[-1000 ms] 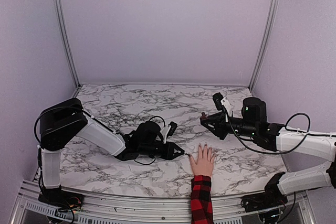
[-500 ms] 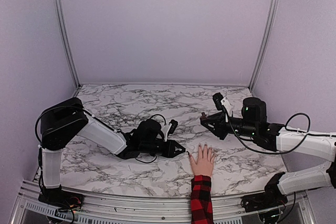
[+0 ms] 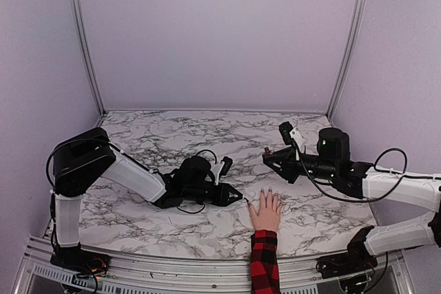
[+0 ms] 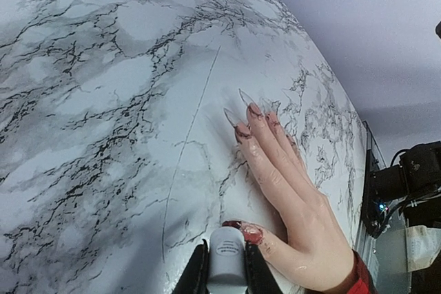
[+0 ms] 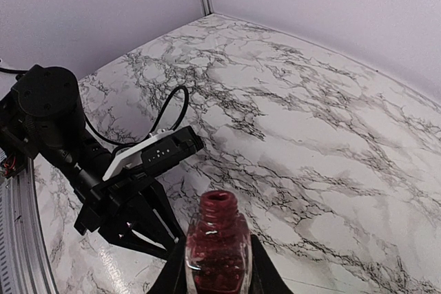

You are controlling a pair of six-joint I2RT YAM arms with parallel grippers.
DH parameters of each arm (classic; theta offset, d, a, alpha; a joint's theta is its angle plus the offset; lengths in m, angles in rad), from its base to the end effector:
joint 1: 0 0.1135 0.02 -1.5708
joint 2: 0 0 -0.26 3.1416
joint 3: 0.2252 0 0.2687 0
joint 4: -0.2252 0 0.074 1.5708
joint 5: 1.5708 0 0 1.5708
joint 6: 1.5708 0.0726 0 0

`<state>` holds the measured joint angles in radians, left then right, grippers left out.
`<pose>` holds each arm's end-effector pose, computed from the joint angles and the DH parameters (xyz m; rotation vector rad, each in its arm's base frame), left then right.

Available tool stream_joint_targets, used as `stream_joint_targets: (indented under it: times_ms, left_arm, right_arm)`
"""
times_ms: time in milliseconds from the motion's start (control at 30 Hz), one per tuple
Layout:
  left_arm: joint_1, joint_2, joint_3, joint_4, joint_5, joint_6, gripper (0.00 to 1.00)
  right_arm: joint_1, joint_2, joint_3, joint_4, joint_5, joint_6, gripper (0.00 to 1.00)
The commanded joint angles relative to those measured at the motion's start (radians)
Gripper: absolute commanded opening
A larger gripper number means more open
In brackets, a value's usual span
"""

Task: Paint the nails
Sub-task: Paint the nail with the hand.

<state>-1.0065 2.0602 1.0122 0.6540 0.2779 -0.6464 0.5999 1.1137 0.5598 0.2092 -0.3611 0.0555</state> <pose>0.2280 -0.3975 0.0908 0.5960 2.1280 -1.2884 0.2275 0.1867 0.2121 -0.7676 1.8161 0.7807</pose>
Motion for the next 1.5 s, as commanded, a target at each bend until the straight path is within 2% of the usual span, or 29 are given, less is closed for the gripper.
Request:
stream_joint_targets:
  times_ms: [0,367,800,1467]
  left_arm:
    - [0.006,-0.051,-0.021,-0.014,-0.008,0.015,0.00]
    - [-0.004,-0.101,-0.066,-0.015,-0.006,0.045,0.00]
    - [-0.035,-0.052,-0.020,-0.047,0.025,0.065,0.00]
    - [-0.034,-0.026,0.012,-0.090,-0.005,0.066,0.00]
  right_arm:
    - [-0.005,0.005,0.011,0.036,-0.009,-0.005,0.00]
    - [-0.006,-0.005,0.008,0.036,-0.015,-0.003,0.00]
    - [-0.006,-0.003,0.007,0.037,-0.014,-0.003,0.00]
    - [-0.006,-0.004,0.005,0.037,-0.011,-0.003,0.00]
